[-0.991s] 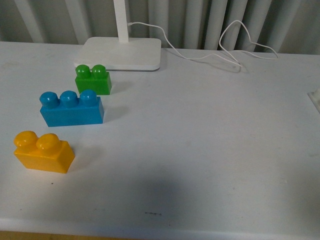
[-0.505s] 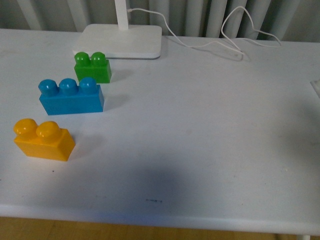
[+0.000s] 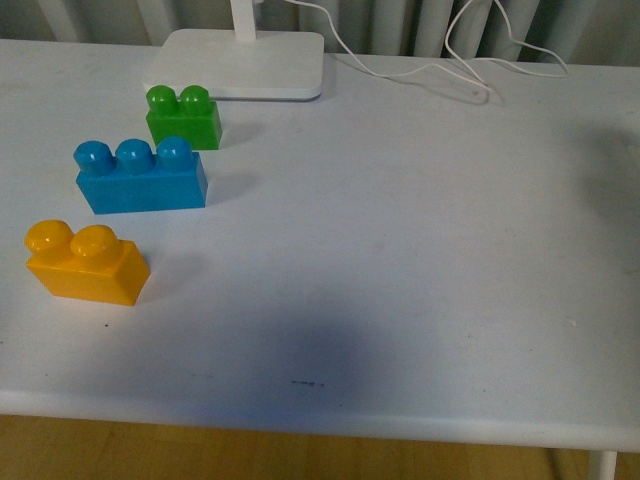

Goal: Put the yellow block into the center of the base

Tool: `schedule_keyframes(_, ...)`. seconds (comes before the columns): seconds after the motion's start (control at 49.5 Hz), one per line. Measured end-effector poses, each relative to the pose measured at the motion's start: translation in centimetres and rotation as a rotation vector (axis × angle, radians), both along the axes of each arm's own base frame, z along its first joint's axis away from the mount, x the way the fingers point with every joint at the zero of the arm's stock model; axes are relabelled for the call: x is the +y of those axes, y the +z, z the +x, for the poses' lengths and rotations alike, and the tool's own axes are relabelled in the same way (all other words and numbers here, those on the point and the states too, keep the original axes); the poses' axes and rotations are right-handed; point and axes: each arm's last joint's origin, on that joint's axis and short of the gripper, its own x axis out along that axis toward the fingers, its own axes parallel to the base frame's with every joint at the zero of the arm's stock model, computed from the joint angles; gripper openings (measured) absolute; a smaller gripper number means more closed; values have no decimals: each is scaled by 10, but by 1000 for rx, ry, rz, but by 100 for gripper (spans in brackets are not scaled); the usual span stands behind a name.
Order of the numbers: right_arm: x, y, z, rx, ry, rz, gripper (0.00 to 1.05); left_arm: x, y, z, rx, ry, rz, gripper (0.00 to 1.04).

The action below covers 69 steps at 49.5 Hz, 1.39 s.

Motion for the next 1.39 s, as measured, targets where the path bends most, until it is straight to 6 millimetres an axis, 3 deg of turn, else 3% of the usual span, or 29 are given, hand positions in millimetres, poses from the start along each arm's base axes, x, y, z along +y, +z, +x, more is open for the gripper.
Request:
schedule_keyframes(0.202,-21,-14,23,68,-30,-9,95,0,0,0,0,0,0,98)
schedule_keyframes(0.566,-35,-33,38,101,-71,57,95,0,0,0,0,0,0,98)
schedule_keyframes(0.93,-24,-45,32,122,-73,199,95,0,0,0,0,1,0,98)
schedule_keyframes(1.071,6,-49,27,102,-35,226,95,0,0,0,0,0,0,98)
schedule_keyframes(1.233,75,-55,19,105,31,310,96,0,0,0,0,0,0,98)
schedule_keyframes(1.395,116,-56,13,96,39,316,96,0,0,0,0,0,0,98)
